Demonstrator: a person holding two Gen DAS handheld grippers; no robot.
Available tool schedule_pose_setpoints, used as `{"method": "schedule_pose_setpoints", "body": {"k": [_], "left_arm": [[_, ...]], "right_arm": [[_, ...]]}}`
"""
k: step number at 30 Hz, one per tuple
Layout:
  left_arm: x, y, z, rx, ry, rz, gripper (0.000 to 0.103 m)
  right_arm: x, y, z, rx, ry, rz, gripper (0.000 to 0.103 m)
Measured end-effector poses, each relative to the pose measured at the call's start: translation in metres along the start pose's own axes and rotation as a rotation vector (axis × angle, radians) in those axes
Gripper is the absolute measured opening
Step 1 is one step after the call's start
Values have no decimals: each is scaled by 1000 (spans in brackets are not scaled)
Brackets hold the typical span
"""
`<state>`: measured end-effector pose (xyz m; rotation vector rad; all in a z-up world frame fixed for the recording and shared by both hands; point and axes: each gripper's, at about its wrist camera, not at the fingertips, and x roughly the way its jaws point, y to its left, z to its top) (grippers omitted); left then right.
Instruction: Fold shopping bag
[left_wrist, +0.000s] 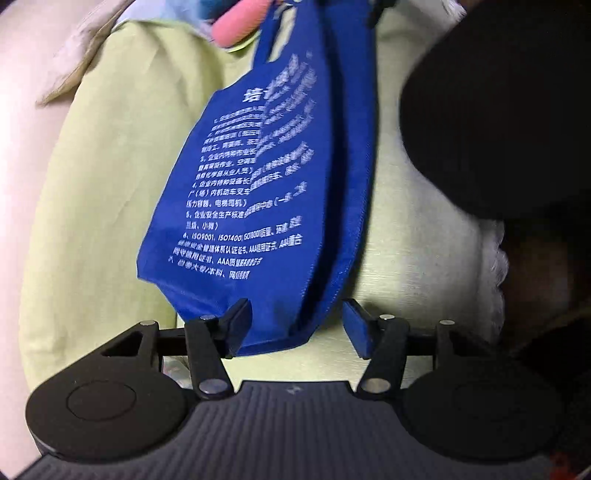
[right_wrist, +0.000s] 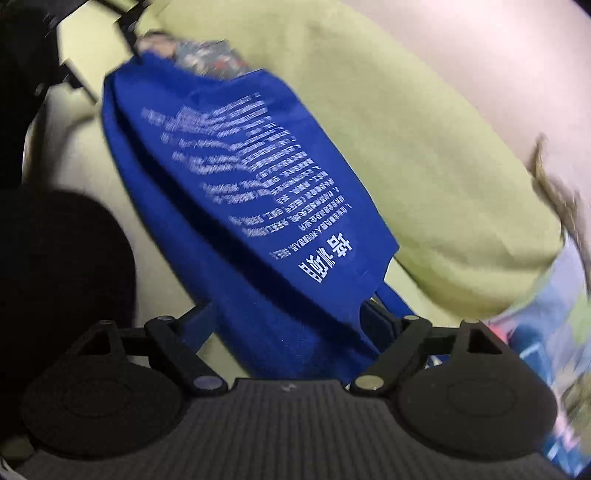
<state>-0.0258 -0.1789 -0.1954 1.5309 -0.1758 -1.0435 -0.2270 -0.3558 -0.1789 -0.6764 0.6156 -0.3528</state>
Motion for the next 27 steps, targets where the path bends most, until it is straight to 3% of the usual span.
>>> {"method": "schedule_pose_setpoints", "body": {"k": [2,3,4,6,7,11,14,16,20,21,22,23,24,27], "left_arm": [[11,-2,-3,33,7,29,60],[15,-2,-5,33,11,40,57],[18,-1,-7,23,16,45,44],[30,5,-11,-27,33,73,16],[35,9,-12,-63,32,92,13],[54,32,-15,-250,20,119,11],[65,47,-7,-327,-13,149,12],[73,55,2,-367,-31,143,15],[64,55,3,-395,-30,95,27],[55,52,-2,-399,-36,69,36],[45,49,-7,-406,-42,40,39],[34,47,-12,-414,-50,14,39],[22,48,-16,-428,-59,-10,40],[-12,65,-28,-514,-105,-71,40]], "right_arm": [[10,4,1,-46,1,-14,82],[14,5,1,-59,2,-15,76],[19,4,2,-63,8,-12,49],[30,-3,2,-38,47,-9,4],[33,-8,2,-16,54,-7,3],[42,-24,3,-2,51,-141,1],[47,-41,2,14,78,-260,2],[53,-46,-2,22,122,-288,2],[52,-40,-15,68,173,-200,7],[48,-38,-18,78,171,-176,15],[44,-36,-20,92,167,-155,33],[40,-37,-20,118,158,-142,40],[35,-41,-19,153,149,-131,45],[20,-63,-8,300,86,-67,46]]}}
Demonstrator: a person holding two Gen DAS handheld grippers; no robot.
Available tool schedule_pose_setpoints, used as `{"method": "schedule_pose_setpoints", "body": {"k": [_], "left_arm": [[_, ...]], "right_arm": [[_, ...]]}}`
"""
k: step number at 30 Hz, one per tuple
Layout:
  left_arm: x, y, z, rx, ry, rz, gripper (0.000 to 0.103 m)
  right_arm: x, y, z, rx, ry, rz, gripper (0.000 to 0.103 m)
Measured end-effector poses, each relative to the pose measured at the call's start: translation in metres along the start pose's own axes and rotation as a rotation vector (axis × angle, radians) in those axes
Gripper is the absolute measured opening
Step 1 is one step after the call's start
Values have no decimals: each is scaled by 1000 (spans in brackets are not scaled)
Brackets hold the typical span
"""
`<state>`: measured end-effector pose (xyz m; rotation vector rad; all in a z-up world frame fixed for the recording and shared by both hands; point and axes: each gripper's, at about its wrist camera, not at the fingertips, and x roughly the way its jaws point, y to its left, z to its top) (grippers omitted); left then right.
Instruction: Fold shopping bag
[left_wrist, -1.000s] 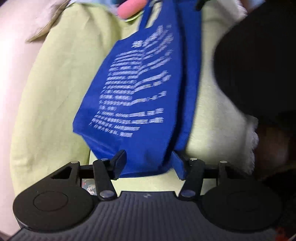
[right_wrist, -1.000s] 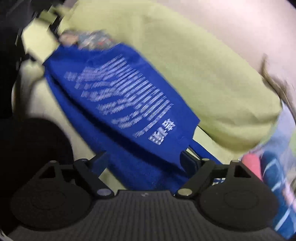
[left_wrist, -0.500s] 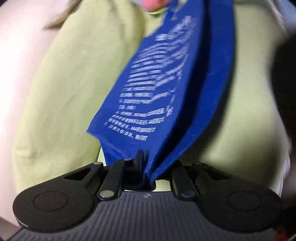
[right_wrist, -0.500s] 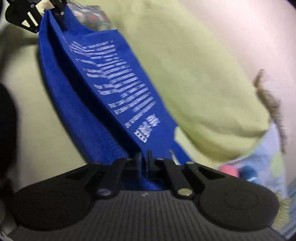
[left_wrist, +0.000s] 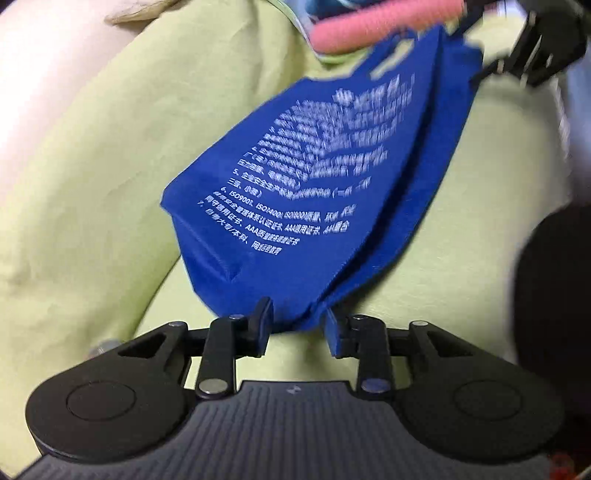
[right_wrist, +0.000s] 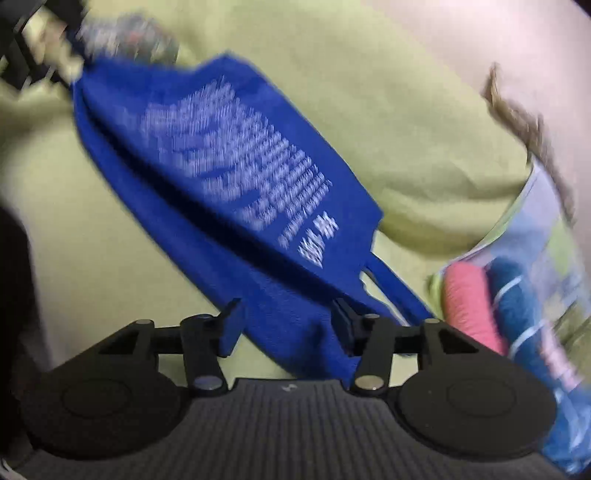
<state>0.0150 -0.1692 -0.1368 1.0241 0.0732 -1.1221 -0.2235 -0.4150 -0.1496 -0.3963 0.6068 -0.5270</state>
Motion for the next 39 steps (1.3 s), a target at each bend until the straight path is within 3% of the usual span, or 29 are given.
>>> {"method": "schedule_pose_setpoints", "body": {"k": [4,7,9,12,14,19,24,27,30,34,37,39], "left_arm": [[-30,26,14,-165,-100,-31,39],[-24,37,27,-242,-149,-28,38],[6,44,33,-273,-108,-48,38],[40,37,15,-307,18,-46,33],[50,34,5,-349,52,-45,31],[52,34,-1,-387,18,-35,33],[68,33,-9,-442,25,-33,33],[72,35,-17,-513,25,-34,33],[72,46,-28,-651,24,-74,33],[68,46,-36,-665,5,-58,33],[65,50,-40,-704,-5,-63,34],[65,54,-42,-731,-13,-79,33]], "right_arm": [[-9,-28,29,200,-93,117,38],[9,-39,52,302,-83,169,32],[30,-40,60,343,-7,176,31],[62,-40,64,394,128,183,32],[73,-39,82,398,103,208,32],[114,-25,159,363,-34,331,32],[192,19,217,304,4,509,33],[246,34,227,333,132,498,34],[294,29,220,442,221,481,34],[317,18,207,523,204,449,33],[312,11,201,539,193,449,32],[296,1,199,526,191,397,35]]}}
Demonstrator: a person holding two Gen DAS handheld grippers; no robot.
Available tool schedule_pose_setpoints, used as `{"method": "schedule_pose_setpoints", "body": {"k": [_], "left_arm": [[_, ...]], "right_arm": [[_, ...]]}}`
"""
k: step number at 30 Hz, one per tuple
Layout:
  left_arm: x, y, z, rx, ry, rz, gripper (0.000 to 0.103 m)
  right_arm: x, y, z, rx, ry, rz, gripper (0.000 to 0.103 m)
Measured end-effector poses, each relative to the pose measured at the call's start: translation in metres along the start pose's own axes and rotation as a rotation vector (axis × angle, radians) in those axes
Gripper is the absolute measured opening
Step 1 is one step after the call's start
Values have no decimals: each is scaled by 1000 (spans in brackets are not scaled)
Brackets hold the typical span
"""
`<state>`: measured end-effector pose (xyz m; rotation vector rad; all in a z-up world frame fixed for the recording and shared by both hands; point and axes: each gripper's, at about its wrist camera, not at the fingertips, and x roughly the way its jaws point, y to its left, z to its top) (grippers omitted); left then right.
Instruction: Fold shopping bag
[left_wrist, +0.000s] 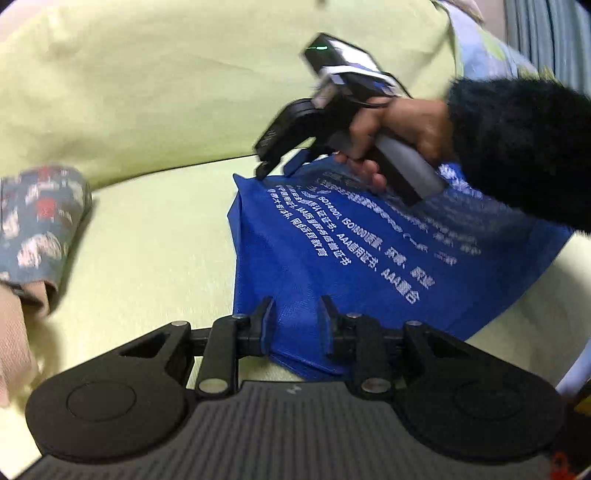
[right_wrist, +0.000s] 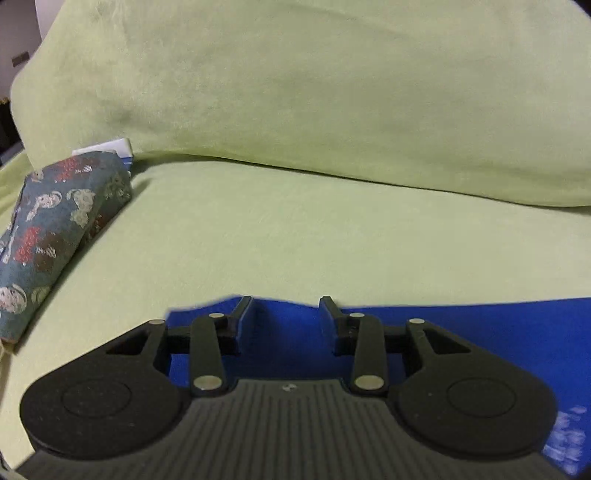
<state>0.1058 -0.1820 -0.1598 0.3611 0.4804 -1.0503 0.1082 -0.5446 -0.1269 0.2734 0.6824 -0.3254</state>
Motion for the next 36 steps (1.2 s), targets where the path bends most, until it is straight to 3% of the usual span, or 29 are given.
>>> {"method": "schedule_pose_setpoints", "body": {"k": [4,8,11,15,24,28,36], "left_arm": [[1,-13,7,87,-6,35,35],[-8,-26,12,121,-35,46,38],[-8,-33,12,132,-18,66,38],[4,-38,15,118,48,138,38],[0,-77,47,69,162,264,40],[-18,-98,47,-3,190,244,48],[-58,-133,45,22,169,215,50]], "right_arm": [[-88,-19,-27,5,-140,-64,45],[-177,-51,-97,59,-204,-191,47],[-218,-71,-160,84,-173,-343,47],[-237,-94,-228,153,-76,-408,46],[-284,-67,-250,248,-132,-344,48],[-297,-54,-266,303,-143,-334,49],[-323,-38,-281,335,-158,-303,53]]}}
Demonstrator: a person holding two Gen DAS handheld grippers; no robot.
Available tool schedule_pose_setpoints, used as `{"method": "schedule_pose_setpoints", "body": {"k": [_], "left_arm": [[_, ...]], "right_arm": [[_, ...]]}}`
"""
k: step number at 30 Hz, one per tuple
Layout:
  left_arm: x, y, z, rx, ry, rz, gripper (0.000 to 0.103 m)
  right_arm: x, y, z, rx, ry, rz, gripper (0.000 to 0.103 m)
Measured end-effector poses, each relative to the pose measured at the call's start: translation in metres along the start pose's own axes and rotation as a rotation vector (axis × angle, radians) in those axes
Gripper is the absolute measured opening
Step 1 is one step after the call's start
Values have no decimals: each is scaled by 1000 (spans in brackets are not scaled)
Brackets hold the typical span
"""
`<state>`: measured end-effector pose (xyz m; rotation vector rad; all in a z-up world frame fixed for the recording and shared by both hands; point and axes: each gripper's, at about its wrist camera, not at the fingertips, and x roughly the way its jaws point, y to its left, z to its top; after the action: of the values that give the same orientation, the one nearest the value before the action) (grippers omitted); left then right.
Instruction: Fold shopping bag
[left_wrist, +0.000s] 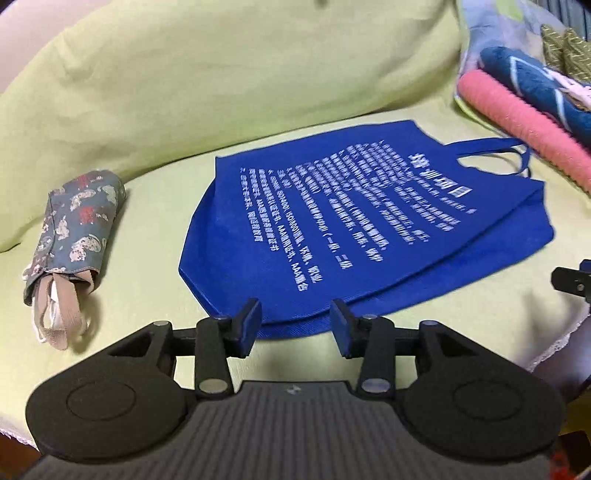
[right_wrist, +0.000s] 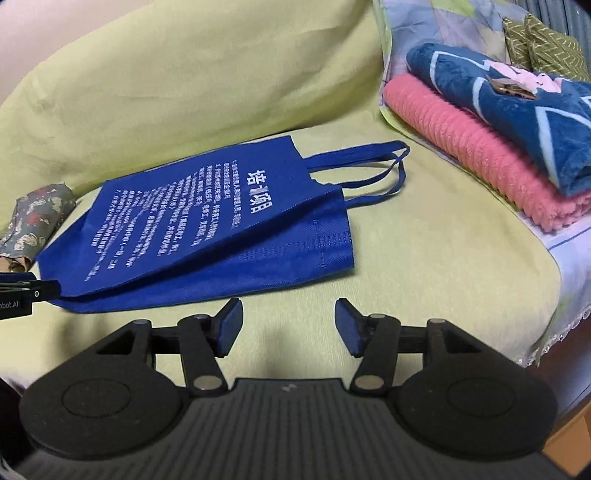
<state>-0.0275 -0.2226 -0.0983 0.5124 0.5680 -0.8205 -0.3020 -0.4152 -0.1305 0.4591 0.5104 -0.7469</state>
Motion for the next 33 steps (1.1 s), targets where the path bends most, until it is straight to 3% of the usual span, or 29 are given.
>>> {"method": "schedule_pose_setpoints", "body": {"k": [3,13,17,20,23,28,33], "left_arm": [[-17,-5,-2,8,-23,-3,53],[-41,-21,2,47,-57,-9,58],[-35,-35,5,105,-93,-70,58],[-28,-57,8,226,-172,-138,58],[-9,-85,14,385,-216,-161,58],[34,-123,26,599,-222,-205,58],[74,-151,26,841,-241,-189,57]], "right_arm": [[-16,1,0,-8,-28,-1,59],[-28,-14,-6,26,-36,4,63],[-21,-28,-11,67,-40,6,64],[-15,-41,-17,111,-67,17,65],[-9,-56,-22,164,-81,23,66],[3,-72,-25,207,-78,33,67],[11,-76,-22,197,-117,63,67]]}}
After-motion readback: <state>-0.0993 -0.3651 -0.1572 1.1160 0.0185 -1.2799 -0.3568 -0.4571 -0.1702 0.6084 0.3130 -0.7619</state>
